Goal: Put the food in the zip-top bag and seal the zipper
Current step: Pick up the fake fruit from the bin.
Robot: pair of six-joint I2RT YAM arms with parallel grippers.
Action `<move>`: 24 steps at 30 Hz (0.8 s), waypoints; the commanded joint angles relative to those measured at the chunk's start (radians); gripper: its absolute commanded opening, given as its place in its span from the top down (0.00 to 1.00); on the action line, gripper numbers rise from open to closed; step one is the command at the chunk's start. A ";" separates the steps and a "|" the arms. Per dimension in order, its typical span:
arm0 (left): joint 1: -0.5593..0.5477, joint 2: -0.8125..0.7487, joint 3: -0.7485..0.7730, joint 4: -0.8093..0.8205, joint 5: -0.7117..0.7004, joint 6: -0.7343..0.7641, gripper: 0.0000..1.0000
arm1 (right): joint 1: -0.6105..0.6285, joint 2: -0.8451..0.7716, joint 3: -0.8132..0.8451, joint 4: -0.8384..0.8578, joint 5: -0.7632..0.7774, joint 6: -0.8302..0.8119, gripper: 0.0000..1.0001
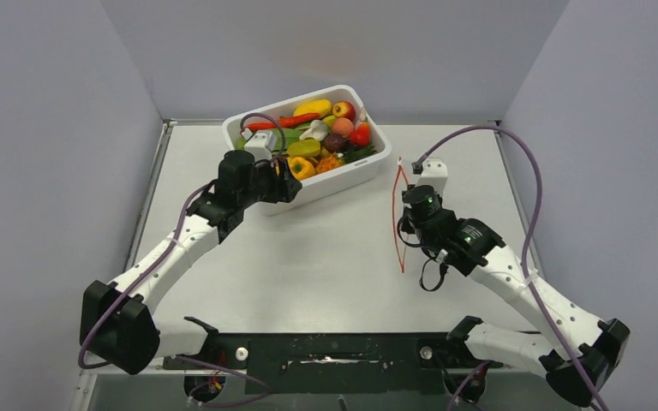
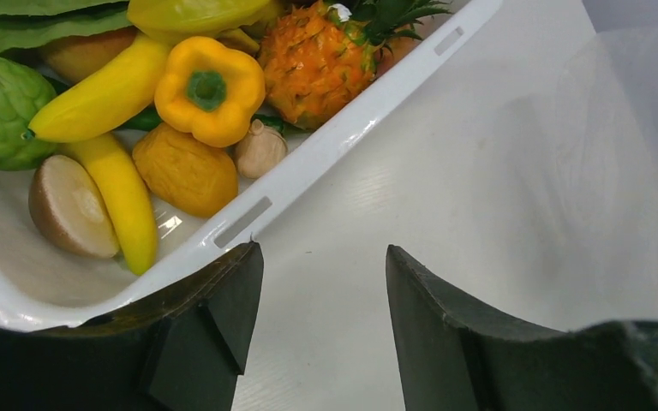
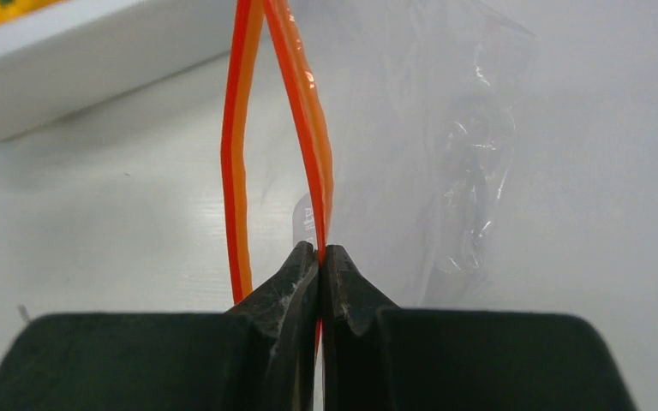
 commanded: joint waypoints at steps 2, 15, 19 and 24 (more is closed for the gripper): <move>0.017 0.072 0.066 0.185 0.051 0.213 0.47 | -0.171 -0.003 -0.136 0.240 -0.378 -0.051 1.00; 0.082 0.239 0.206 0.220 0.094 0.557 0.40 | -0.376 -0.027 -0.264 0.482 -0.695 -0.007 1.00; 0.146 0.363 0.356 0.140 0.227 0.615 0.39 | -0.378 -0.046 -0.260 0.474 -0.700 -0.008 1.00; 0.167 0.527 0.535 -0.007 0.265 0.700 0.38 | -0.379 -0.071 -0.274 0.451 -0.707 -0.002 1.00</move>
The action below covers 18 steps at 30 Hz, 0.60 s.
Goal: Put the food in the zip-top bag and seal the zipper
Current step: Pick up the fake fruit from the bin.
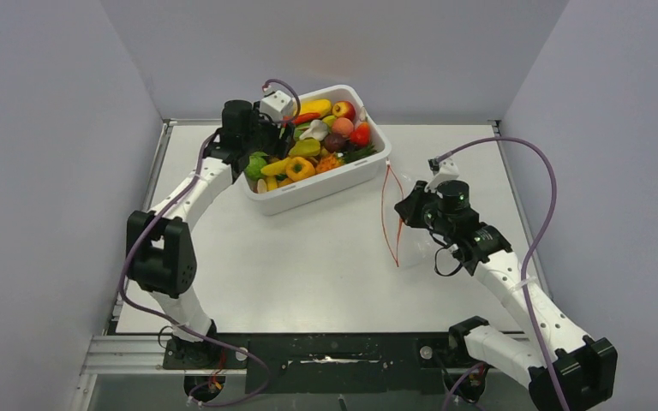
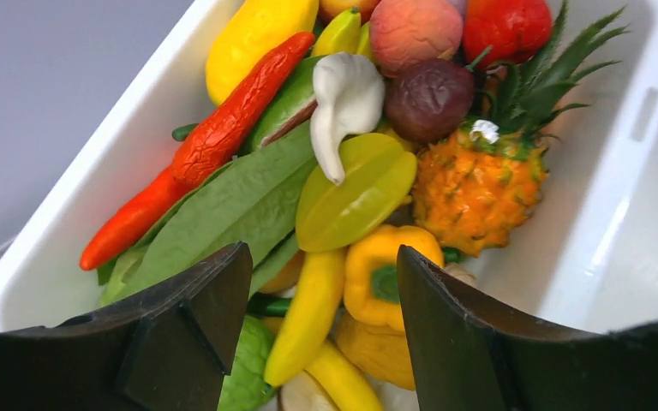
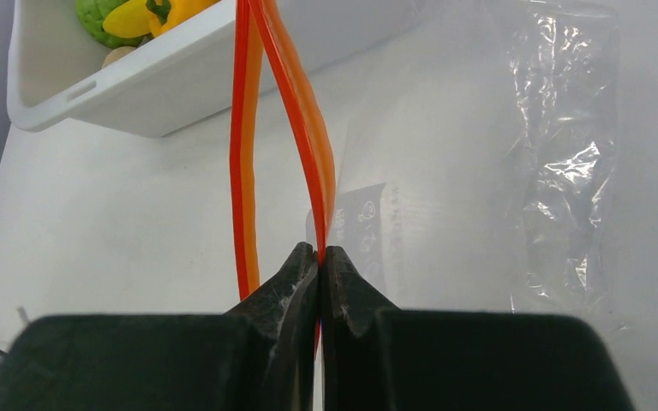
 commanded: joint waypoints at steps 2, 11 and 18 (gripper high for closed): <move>0.011 0.107 0.139 -0.081 0.101 0.139 0.36 | -0.003 -0.048 -0.006 0.048 -0.036 0.015 1.00; 0.009 0.199 0.139 0.035 0.077 0.215 0.30 | -0.002 -0.044 0.022 0.005 -0.032 0.003 1.00; 0.009 0.300 0.199 0.083 0.096 0.249 0.27 | -0.003 -0.043 0.029 0.008 -0.037 0.018 1.00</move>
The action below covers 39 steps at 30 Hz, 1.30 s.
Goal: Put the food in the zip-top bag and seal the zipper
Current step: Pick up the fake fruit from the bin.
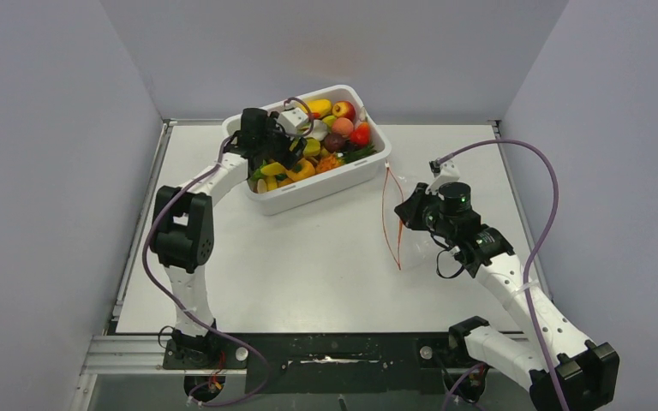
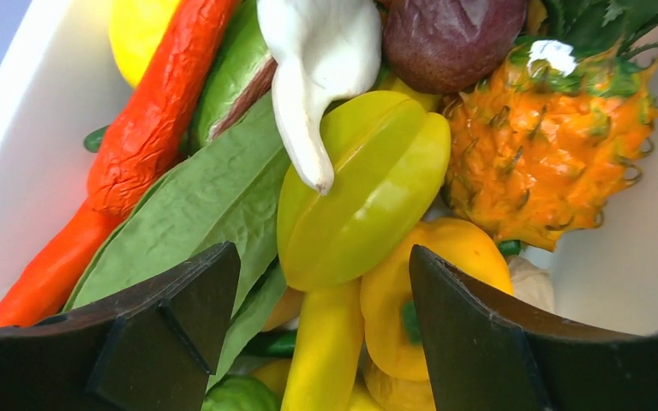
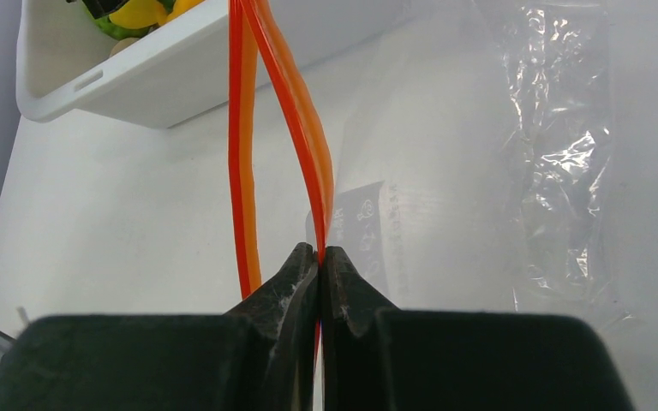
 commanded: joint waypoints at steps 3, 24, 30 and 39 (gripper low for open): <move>-0.005 0.068 0.093 0.110 0.018 0.059 0.27 | -0.001 -0.010 0.030 0.041 -0.016 0.007 1.00; -0.022 -0.037 -0.060 0.208 -0.007 0.105 0.63 | -0.001 -0.002 0.022 0.043 -0.049 0.021 1.00; -0.034 -0.119 -0.096 0.214 0.005 0.062 0.78 | -0.001 -0.051 -0.008 0.053 -0.055 0.037 1.00; -0.048 -0.265 -0.222 0.242 -0.030 -0.107 0.81 | -0.002 -0.055 -0.043 0.103 -0.068 0.111 1.00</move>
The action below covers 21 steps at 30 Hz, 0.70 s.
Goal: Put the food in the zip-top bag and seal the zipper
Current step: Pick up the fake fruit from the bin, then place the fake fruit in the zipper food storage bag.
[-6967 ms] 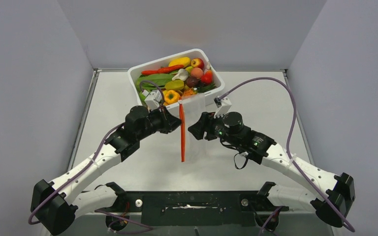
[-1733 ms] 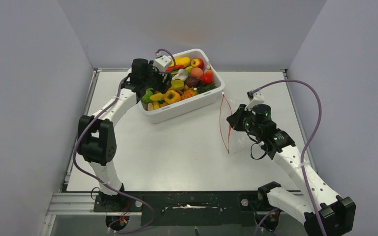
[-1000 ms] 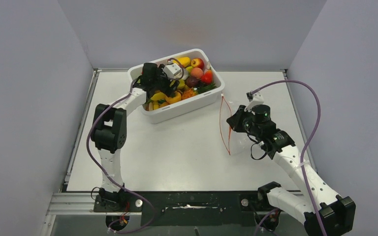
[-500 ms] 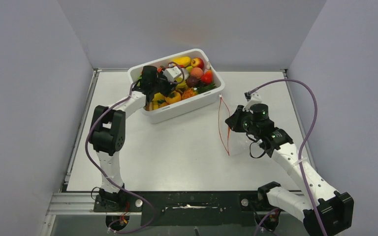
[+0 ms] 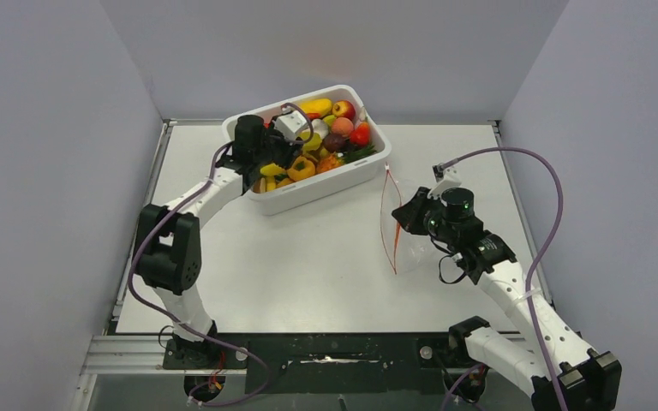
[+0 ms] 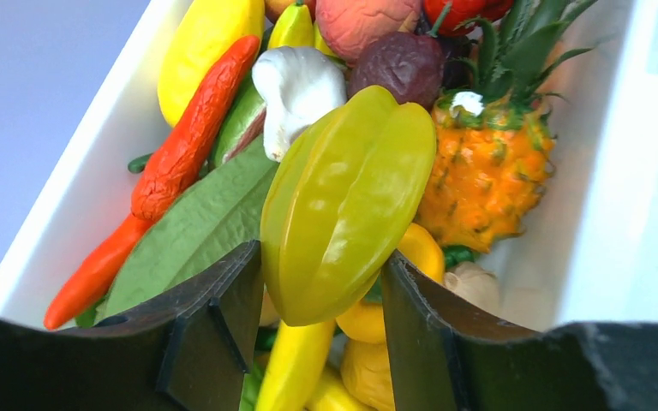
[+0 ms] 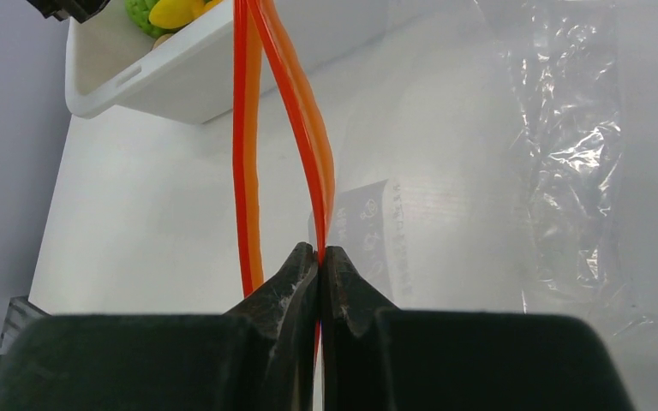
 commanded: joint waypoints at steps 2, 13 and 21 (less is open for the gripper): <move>-0.022 -0.151 -0.092 0.112 -0.020 -0.181 0.83 | -0.001 -0.004 -0.009 0.107 -0.023 0.063 1.00; -0.105 -0.384 -0.219 0.030 -0.030 -0.407 0.85 | -0.007 0.029 -0.017 0.183 -0.010 0.146 1.00; -0.174 -0.518 -0.266 -0.080 0.096 -0.543 0.85 | -0.007 0.082 -0.004 0.247 -0.062 0.160 1.00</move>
